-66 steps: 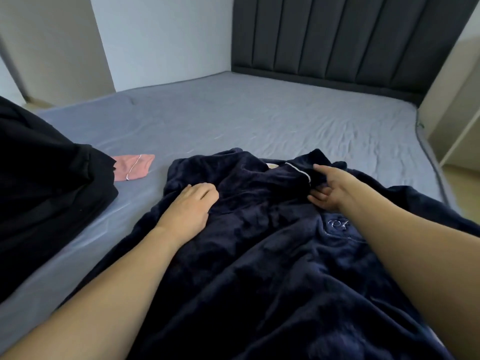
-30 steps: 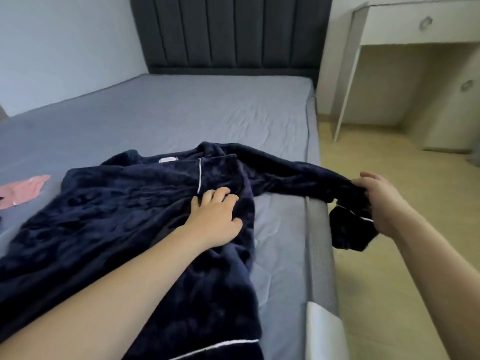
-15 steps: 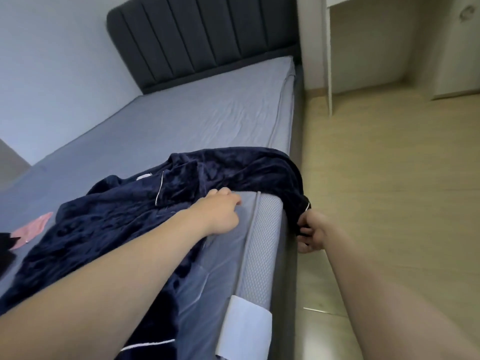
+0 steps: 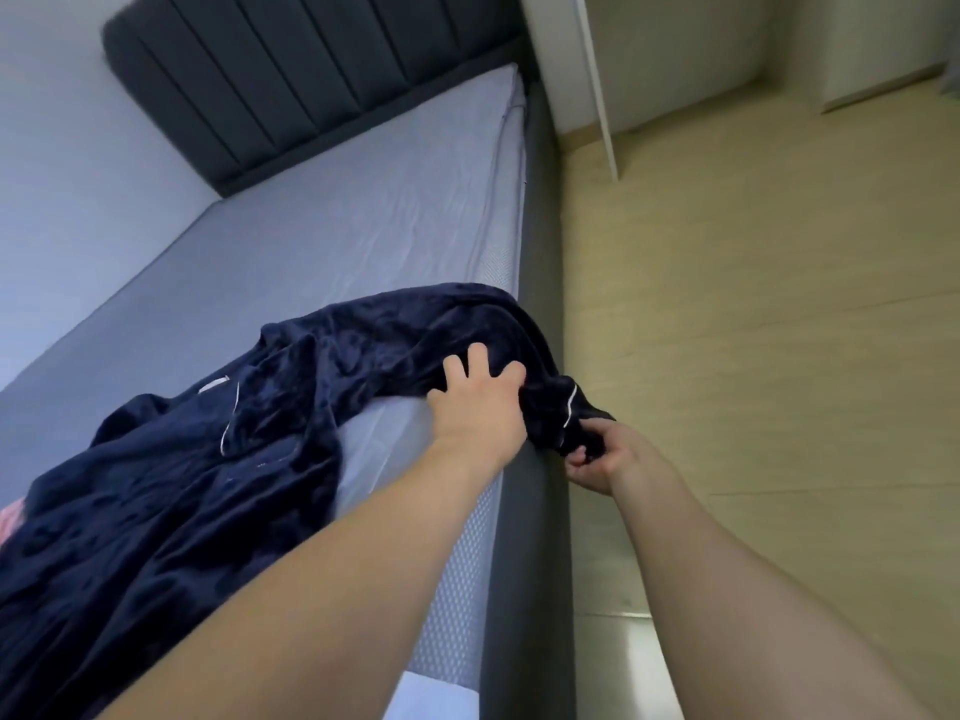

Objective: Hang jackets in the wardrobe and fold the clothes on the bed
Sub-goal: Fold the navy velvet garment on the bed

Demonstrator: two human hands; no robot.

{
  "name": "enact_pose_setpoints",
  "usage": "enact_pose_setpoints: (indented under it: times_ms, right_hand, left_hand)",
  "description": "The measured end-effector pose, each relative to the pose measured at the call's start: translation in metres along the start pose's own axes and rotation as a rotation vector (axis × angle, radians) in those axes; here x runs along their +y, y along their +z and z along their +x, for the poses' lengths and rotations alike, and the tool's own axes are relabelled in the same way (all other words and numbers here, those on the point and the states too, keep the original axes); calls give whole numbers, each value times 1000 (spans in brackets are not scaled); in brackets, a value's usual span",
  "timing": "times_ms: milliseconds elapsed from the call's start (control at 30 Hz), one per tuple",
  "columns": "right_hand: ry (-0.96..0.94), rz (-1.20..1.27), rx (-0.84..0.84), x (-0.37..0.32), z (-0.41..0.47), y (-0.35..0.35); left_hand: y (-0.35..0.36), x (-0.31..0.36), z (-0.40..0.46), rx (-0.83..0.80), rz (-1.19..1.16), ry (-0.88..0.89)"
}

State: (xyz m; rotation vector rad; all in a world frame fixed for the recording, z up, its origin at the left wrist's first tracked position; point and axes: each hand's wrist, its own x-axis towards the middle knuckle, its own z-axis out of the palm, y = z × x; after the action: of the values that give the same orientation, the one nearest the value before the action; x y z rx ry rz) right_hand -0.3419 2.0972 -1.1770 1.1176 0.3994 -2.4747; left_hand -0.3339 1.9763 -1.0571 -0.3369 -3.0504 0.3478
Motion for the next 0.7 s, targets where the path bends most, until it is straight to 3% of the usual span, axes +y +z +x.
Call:
enact_pose_setpoints:
  times_ms: [100,233,367,433,600,700]
  right_hand:
    - [-118,12,28,-24,-25,15]
    - [-428,95,-159,-43,-98,69]
    - [-763,-41,-327,-10,-167,155]
    - [-884,-204,-435,26,-190,202]
    - [-1015,-918,-686,167,-220,308]
    - [-940,-1217,-711,242,-189,332]
  left_hand:
    - [-8,-11,4,142,-238,-10]
    - [-33,-39,-9,339,-331,13]
    - [-64,-89,-33,448,-549,-175]
    - [-84,-124,-40,471,-888,-357]
    - [-104,-252,-56,564,-2023,-837]
    - [-69,-344,-88,523,-2227,-1083]
